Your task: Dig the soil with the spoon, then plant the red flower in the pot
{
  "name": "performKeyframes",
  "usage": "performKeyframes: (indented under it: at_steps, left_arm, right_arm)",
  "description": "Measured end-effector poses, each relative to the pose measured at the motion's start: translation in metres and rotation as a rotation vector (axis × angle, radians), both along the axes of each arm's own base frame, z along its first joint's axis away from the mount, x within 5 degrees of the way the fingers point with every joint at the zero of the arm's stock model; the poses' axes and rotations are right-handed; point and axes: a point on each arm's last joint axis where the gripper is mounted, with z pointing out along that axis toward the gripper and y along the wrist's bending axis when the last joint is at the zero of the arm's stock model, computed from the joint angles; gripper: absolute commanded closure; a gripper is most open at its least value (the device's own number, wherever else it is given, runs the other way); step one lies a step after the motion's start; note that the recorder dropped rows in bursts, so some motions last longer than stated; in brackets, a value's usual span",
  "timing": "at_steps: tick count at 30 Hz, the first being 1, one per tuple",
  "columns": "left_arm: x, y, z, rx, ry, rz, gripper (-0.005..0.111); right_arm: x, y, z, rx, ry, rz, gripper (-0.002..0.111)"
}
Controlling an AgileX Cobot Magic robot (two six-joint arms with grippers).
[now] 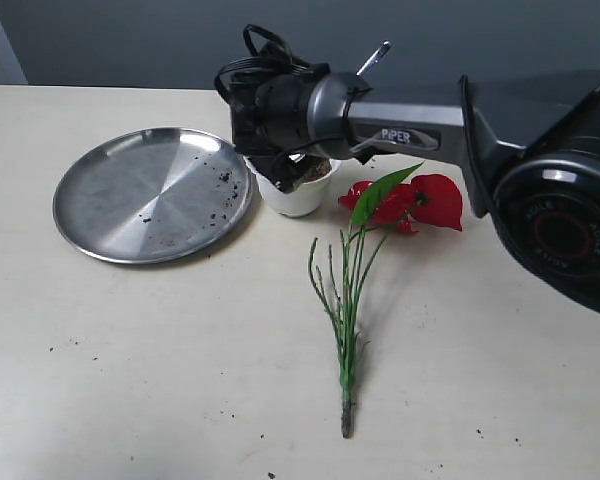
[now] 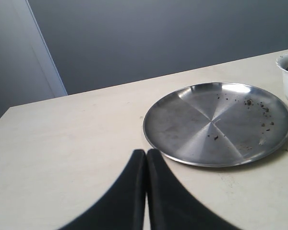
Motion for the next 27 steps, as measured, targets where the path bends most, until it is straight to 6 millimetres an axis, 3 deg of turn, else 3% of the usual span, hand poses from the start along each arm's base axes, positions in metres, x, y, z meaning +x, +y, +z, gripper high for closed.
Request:
performKeyframes:
  at_steps: [5,9,12,14,16,19,24,27]
  left_arm:
    - [0.0,0.0,0.0,0.0,0.0,0.0,0.106]
    - [0.0,0.0,0.0,0.0,0.0,0.0,0.106]
    - [0.0,0.0,0.0,0.0,0.0,0.0,0.106]
    - [0.0,0.0,0.0,0.0,0.0,0.0,0.106]
    - [0.0,0.0,0.0,0.0,0.0,0.0,0.106]
    - [0.0,0.0,0.0,0.0,0.0,0.0,0.106]
    - [0.0,0.0,0.0,0.0,0.0,0.0,0.106]
    - [0.0,0.0,0.0,0.0,0.0,0.0,0.106]
  right_arm:
    - [0.009,-0.011,0.011,-0.05,-0.083,-0.031,0.109]
    - [0.014,-0.026,0.048,0.052,-0.16,-0.092,0.109]
    - [0.004,-0.023,0.066,0.178,-0.119,-0.09,0.109]
    - [-0.009,-0.007,0.066,0.358,-0.044,-0.071,0.109]
    - [-0.022,0.015,0.063,0.668,0.047,-0.087,0.109]
    - [-0.027,0.025,0.068,0.951,0.152,-0.205,0.109]
    - [-0.043,0.056,0.099,1.493,0.523,-0.428,0.109]
    - [-0.047,0.068,0.106,1.637,0.635,-0.468,0.109]
